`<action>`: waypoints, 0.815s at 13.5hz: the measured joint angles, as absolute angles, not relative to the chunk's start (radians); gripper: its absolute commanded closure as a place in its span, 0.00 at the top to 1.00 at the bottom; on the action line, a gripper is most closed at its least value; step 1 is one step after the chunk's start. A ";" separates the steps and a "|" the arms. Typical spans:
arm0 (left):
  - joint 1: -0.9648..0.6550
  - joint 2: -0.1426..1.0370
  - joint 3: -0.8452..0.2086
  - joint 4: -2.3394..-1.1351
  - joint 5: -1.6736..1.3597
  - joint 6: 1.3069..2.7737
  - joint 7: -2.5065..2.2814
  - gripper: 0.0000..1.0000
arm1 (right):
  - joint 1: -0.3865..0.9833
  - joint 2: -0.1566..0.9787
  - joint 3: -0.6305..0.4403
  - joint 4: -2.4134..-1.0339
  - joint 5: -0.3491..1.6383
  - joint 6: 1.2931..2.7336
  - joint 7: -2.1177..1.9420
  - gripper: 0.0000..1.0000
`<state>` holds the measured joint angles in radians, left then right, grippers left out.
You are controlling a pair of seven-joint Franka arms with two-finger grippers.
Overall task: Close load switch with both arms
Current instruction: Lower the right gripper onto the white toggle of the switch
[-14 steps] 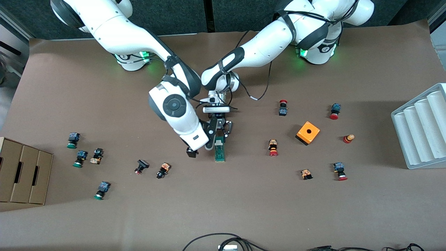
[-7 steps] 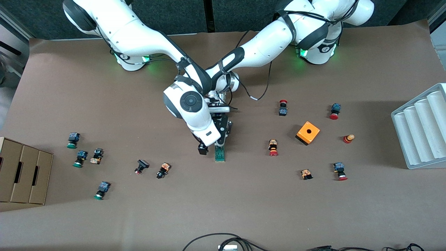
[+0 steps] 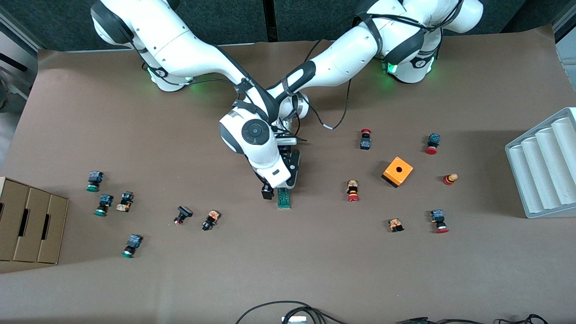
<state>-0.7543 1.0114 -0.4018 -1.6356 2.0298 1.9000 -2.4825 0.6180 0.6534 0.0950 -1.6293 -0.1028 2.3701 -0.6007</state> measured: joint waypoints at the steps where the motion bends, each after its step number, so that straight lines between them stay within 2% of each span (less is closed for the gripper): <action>1: -0.754 1.011 -0.402 -1.636 2.030 1.900 -2.483 0.63 | 0.618 0.658 0.094 -1.629 -0.103 2.380 -0.600 0.99; 11: -0.754 1.011 -0.402 -1.636 2.030 1.900 -2.483 0.63 | 0.646 0.692 0.074 -1.628 -0.103 2.431 -0.594 0.99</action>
